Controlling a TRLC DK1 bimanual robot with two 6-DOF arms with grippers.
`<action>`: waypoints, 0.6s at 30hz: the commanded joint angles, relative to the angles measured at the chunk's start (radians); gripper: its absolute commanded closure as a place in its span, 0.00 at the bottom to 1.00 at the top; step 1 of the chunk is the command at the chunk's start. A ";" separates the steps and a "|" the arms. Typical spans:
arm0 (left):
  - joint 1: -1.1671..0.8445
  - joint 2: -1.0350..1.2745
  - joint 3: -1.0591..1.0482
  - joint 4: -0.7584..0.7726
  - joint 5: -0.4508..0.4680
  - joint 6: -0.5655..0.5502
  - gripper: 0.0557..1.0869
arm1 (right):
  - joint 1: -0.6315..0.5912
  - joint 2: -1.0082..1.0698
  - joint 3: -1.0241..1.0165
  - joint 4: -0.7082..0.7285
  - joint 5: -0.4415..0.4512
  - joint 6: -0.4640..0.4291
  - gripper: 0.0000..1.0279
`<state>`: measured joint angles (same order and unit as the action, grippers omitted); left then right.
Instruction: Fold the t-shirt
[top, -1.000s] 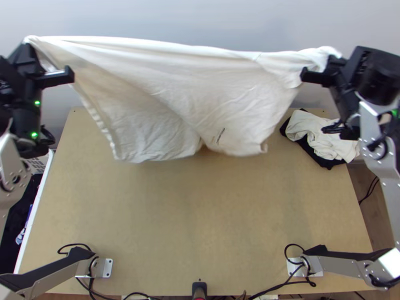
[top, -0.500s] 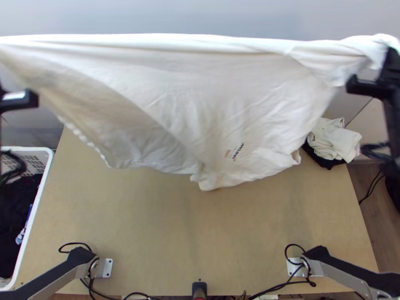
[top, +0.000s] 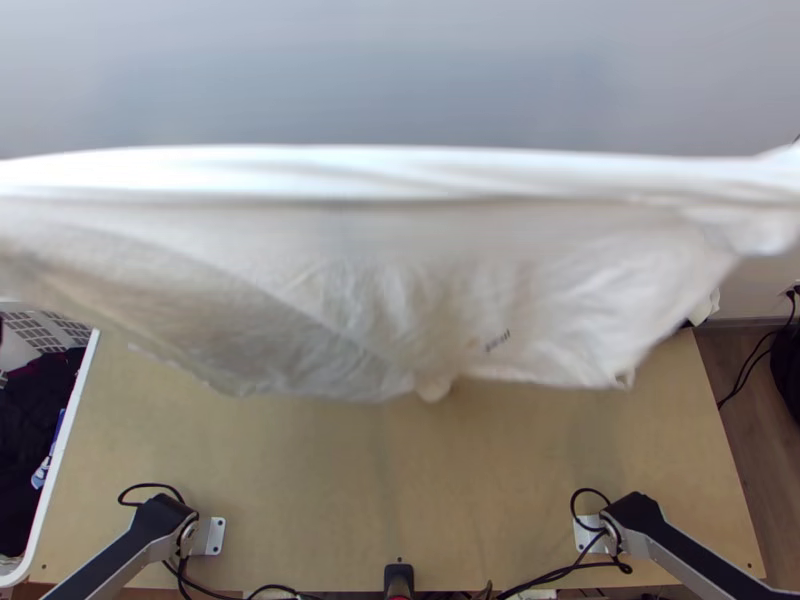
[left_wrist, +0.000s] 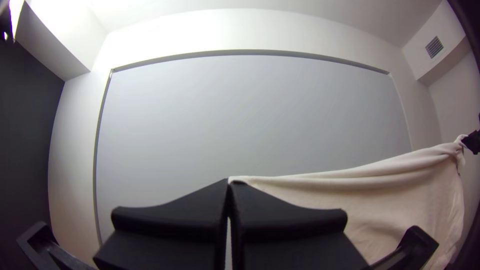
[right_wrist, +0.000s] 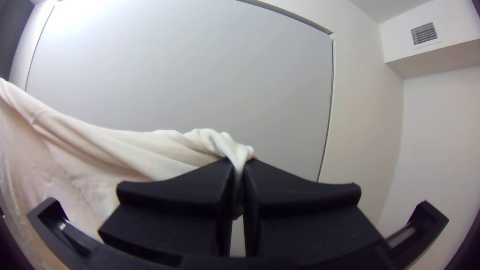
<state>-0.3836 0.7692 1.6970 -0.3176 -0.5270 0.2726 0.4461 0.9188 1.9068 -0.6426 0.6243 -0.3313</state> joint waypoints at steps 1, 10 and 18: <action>0.000 -0.094 0.000 -0.057 0.012 0.019 0.96 | 0.003 -0.109 -0.002 -0.123 0.006 -0.009 0.97; 0.000 -0.130 -0.140 -0.156 0.013 -0.062 0.96 | 0.002 -0.123 -0.095 -0.238 -0.057 0.106 0.97; -0.057 -0.077 -0.425 -0.182 0.076 -0.246 0.96 | 0.123 -0.107 -0.445 -0.187 -0.138 0.268 0.97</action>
<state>-0.3931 0.6613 1.4719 -0.4709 -0.5125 0.1505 0.4732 0.8021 1.7027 -0.8631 0.5465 -0.1692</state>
